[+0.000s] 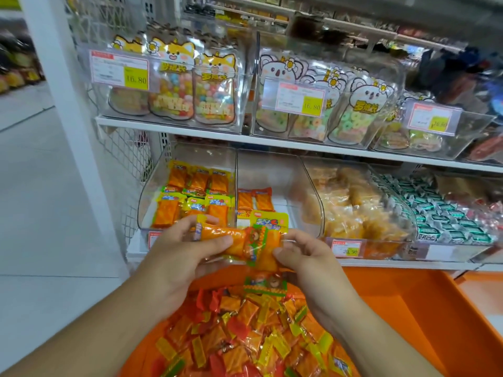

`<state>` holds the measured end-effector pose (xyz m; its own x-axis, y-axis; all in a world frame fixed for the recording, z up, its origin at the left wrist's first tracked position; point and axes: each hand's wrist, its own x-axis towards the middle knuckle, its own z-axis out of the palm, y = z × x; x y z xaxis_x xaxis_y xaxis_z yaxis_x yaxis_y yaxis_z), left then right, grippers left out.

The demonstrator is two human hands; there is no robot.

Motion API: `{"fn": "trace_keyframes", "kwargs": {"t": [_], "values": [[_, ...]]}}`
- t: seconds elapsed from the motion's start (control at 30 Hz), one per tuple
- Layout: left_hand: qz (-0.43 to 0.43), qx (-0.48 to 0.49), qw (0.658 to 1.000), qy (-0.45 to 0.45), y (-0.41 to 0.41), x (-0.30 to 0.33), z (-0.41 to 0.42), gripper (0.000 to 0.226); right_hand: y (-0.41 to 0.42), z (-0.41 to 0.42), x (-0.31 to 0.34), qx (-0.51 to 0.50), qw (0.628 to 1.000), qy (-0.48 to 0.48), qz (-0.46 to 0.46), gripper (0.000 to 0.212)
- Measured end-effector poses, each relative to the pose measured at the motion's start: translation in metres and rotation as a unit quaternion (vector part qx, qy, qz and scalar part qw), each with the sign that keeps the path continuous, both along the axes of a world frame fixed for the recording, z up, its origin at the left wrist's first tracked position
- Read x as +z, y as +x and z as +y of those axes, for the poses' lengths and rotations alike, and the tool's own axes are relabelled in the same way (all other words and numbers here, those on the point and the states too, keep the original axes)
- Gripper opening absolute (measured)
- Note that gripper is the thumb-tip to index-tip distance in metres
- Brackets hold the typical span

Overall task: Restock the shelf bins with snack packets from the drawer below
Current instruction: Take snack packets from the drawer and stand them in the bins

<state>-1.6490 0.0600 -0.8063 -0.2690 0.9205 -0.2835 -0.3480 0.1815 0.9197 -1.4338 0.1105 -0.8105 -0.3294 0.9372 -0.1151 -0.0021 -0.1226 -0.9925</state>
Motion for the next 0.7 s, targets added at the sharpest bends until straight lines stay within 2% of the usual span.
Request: {"fn": "trace_keyframes", "kwargs": {"t": [0.07,0.17,0.27,0.37,0.47,0.6,0.7], "values": [[0.062,0.004,0.998,0.007,-0.011,0.005,0.000,0.048,0.006,0.004,0.005,-0.037,0.999,0.010,-0.009,0.013],[0.193,-0.005,0.981,-0.010,-0.021,0.011,-0.001,0.066,0.015,0.008,0.014,-0.046,0.999,0.024,0.008,0.015],[0.240,-0.028,0.970,-0.017,-0.016,0.014,-0.006,0.066,0.016,0.008,0.016,-0.034,0.999,0.032,0.013,0.018],[0.178,-0.079,0.981,-0.002,-0.008,0.013,-0.008,0.051,0.004,0.002,0.012,-0.008,0.999,0.043,-0.015,0.018],[0.108,-0.130,0.986,0.015,-0.005,0.012,-0.008,0.050,-0.007,-0.003,0.006,-0.013,0.996,0.069,-0.051,0.016],[0.114,-0.142,0.983,0.035,-0.005,0.010,-0.008,0.053,-0.014,-0.005,0.004,-0.019,0.991,0.097,-0.086,0.016],[0.123,-0.131,0.983,0.035,-0.001,0.006,-0.009,0.045,-0.020,-0.008,0.002,-0.026,0.993,0.077,-0.085,0.010]]}}
